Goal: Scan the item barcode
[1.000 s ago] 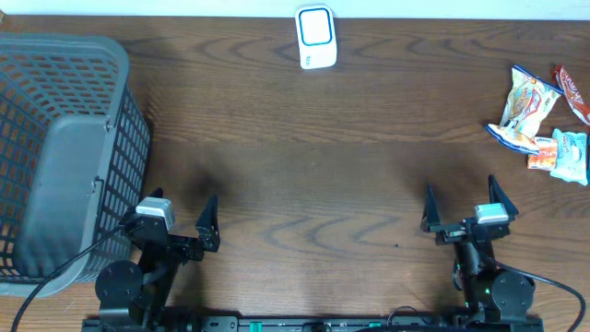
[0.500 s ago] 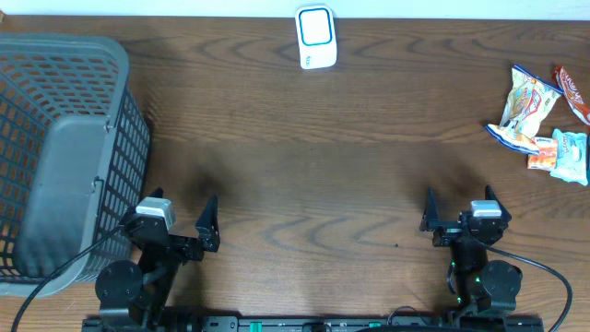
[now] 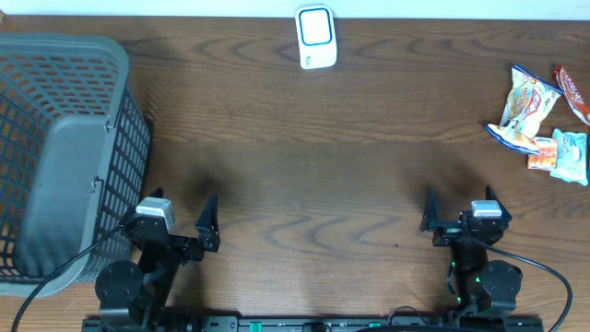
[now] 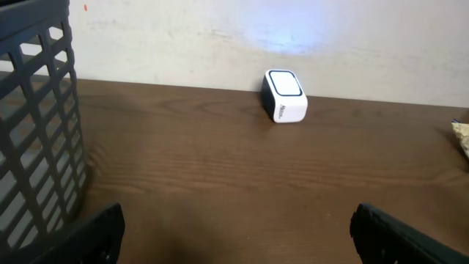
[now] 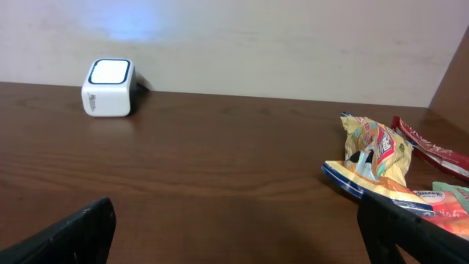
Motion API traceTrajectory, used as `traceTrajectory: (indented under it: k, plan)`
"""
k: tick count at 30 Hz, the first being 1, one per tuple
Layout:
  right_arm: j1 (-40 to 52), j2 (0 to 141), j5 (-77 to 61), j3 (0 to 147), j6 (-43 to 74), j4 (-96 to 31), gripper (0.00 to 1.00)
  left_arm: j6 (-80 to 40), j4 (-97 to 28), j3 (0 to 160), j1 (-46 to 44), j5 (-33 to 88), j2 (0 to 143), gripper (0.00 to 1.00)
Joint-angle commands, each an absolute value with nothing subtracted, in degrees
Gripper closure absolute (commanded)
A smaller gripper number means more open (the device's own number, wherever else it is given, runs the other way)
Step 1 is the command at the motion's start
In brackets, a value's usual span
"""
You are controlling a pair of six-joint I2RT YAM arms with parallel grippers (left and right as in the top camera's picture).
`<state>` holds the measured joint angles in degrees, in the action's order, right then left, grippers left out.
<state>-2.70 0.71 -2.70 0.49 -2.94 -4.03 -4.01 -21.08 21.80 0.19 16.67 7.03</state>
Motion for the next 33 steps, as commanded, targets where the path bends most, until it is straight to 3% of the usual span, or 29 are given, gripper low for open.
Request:
traceTrajectory:
  k: [1,10,19,33]
  plan:
    - [-2.15,0.30,-1.83,0.32,-1.98,-4.27,0.01,-3.22,-20.99,21.80,0.03,17.54,6.92,0.03]
    - [-2.15,0.30,-1.83,0.32,-2.00,-4.27,0.01,-1.48,-20.10,20.67,-0.03,13.32,6.44,0.02]
    - [-2.15,0.30,-1.83,0.32,-2.00,-4.27,0.01,6.76,10.22,4.25,-0.03,9.30,4.99,0.02]
    - [-2.15,0.30,-1.83,0.32,-2.00,-4.27,0.01,7.05,-0.78,0.23,-0.03,6.31,0.10,0.02]
